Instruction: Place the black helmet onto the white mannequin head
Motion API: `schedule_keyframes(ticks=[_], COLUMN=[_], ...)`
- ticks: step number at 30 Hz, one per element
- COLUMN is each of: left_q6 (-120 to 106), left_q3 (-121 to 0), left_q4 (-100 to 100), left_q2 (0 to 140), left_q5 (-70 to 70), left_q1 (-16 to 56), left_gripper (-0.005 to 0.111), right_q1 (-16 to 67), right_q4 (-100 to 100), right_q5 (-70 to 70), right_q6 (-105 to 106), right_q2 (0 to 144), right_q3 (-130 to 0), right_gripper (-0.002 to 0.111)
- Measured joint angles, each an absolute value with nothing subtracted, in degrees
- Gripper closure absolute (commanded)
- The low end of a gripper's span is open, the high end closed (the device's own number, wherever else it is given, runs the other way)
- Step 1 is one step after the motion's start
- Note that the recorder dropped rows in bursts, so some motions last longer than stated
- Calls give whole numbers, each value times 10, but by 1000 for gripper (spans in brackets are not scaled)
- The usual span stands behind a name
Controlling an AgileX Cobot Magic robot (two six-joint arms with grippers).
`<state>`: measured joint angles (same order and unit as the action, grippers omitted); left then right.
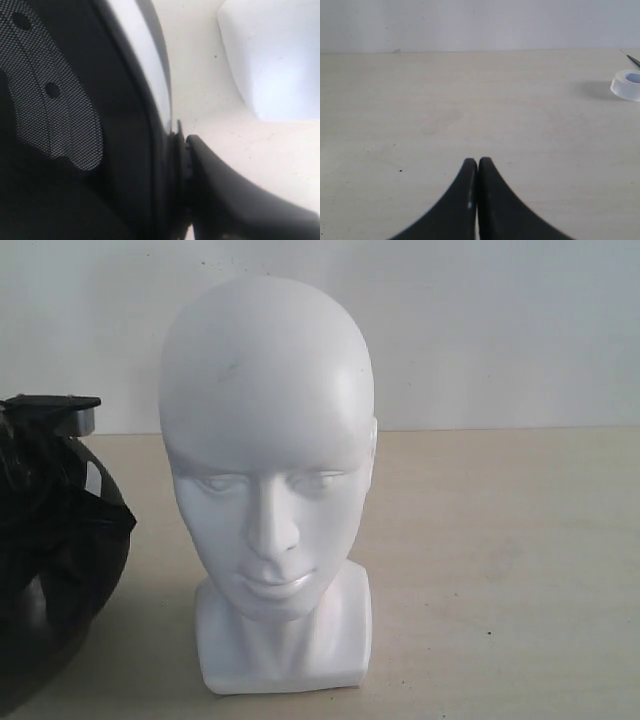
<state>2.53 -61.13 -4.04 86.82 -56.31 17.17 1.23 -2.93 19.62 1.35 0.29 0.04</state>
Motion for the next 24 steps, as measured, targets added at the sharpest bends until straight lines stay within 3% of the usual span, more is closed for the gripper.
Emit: schedule_keyframes(ticks=[24], left_q6=[29], left_q3=[-609], left_q4=[-28], left_q2=[803], left_q5=[-580], left_q1=[172], left_gripper=[102], right_q1=[12], right_q4=[-29], right_q5=[196], right_q6=[14], right_q2=[3], right_q3=[0], right_gripper=[109])
